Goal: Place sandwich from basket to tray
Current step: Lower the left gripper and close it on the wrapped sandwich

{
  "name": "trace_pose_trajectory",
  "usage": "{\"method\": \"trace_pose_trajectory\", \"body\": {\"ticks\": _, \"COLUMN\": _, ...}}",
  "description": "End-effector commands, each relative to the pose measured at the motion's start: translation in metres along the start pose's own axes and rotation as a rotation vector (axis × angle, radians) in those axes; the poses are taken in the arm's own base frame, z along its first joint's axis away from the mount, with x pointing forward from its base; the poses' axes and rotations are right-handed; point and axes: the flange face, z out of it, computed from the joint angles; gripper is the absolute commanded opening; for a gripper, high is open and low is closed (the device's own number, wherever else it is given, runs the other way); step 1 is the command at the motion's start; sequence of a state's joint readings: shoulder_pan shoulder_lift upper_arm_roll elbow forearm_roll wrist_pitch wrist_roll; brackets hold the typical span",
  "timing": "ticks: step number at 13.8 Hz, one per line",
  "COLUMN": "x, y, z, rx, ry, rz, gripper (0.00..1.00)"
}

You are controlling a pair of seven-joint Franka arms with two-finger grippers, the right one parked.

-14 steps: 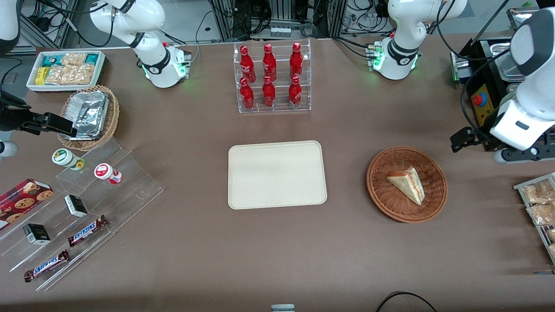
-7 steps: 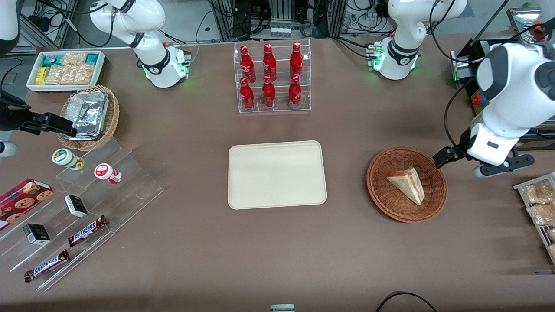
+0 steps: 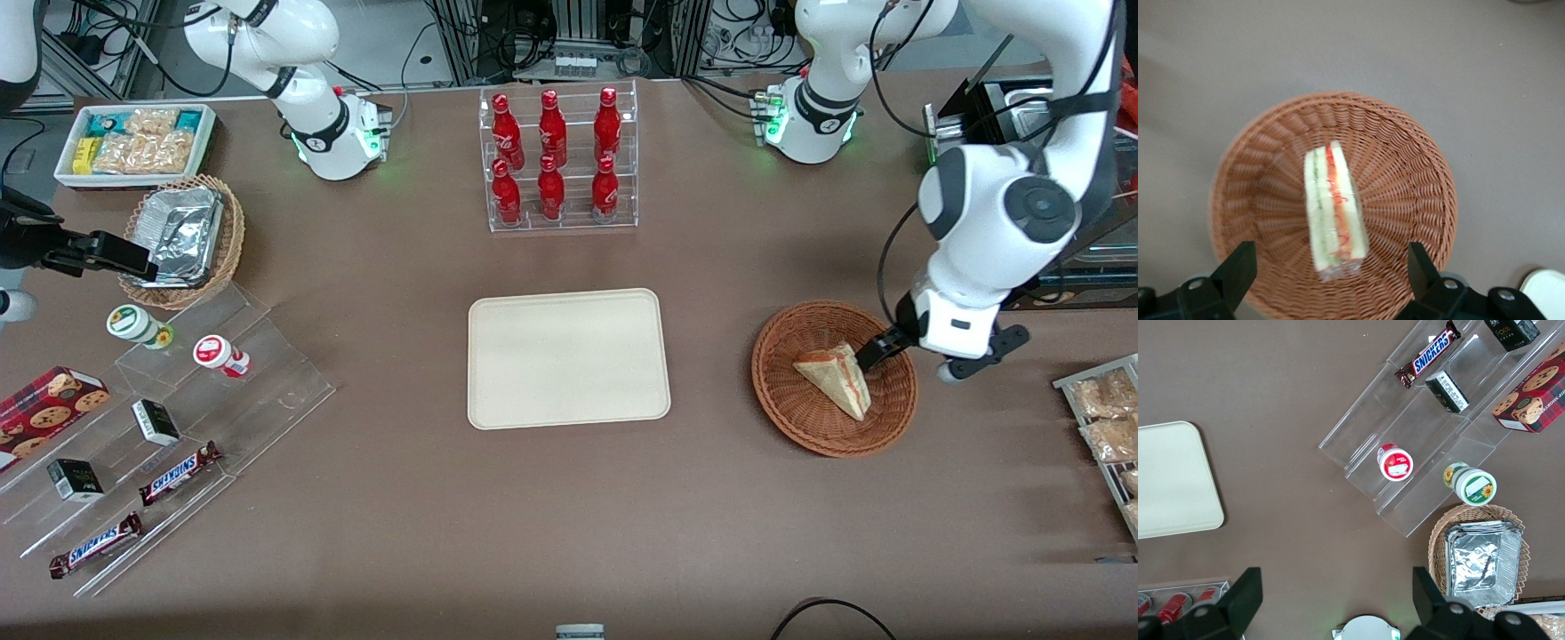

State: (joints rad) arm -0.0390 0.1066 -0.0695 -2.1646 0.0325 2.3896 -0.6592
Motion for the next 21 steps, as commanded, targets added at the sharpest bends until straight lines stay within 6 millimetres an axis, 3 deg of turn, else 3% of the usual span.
{"method": "trace_pose_trajectory", "body": {"ticks": 1, "x": -0.012, "y": 0.008, "z": 0.025, "rx": -0.007, "ry": -0.011, "rz": -0.043, "gripper": 1.0}}
{"method": "trace_pose_trajectory", "body": {"ticks": 13, "x": -0.024, "y": -0.002, "z": 0.093, "rx": 0.023, "ry": -0.058, "rz": -0.042, "gripper": 1.0}}
{"method": "trace_pose_trajectory", "body": {"ticks": 14, "x": -0.022, "y": -0.004, "z": 0.096, "rx": 0.026, "ry": -0.061, "rz": -0.047, "gripper": 0.93}}
{"method": "trace_pose_trajectory", "body": {"ticks": 15, "x": -0.021, "y": -0.006, "z": 0.096, "rx": 0.025, "ry": -0.06, "rz": -0.05, "gripper": 0.75}}
{"method": "trace_pose_trajectory", "body": {"ticks": 16, "x": -0.02, "y": -0.007, "z": 0.097, "rx": 0.027, "ry": -0.061, "rz": -0.052, "gripper": 0.45}}
{"method": "trace_pose_trajectory", "body": {"ticks": 18, "x": -0.02, "y": -0.008, "z": 0.098, "rx": 0.03, "ry": -0.062, "rz": -0.046, "gripper": 0.04}}
{"method": "trace_pose_trajectory", "body": {"ticks": 21, "x": -0.018, "y": -0.008, "z": 0.09, "rx": 0.029, "ry": -0.057, "rz": -0.044, "gripper": 0.0}}
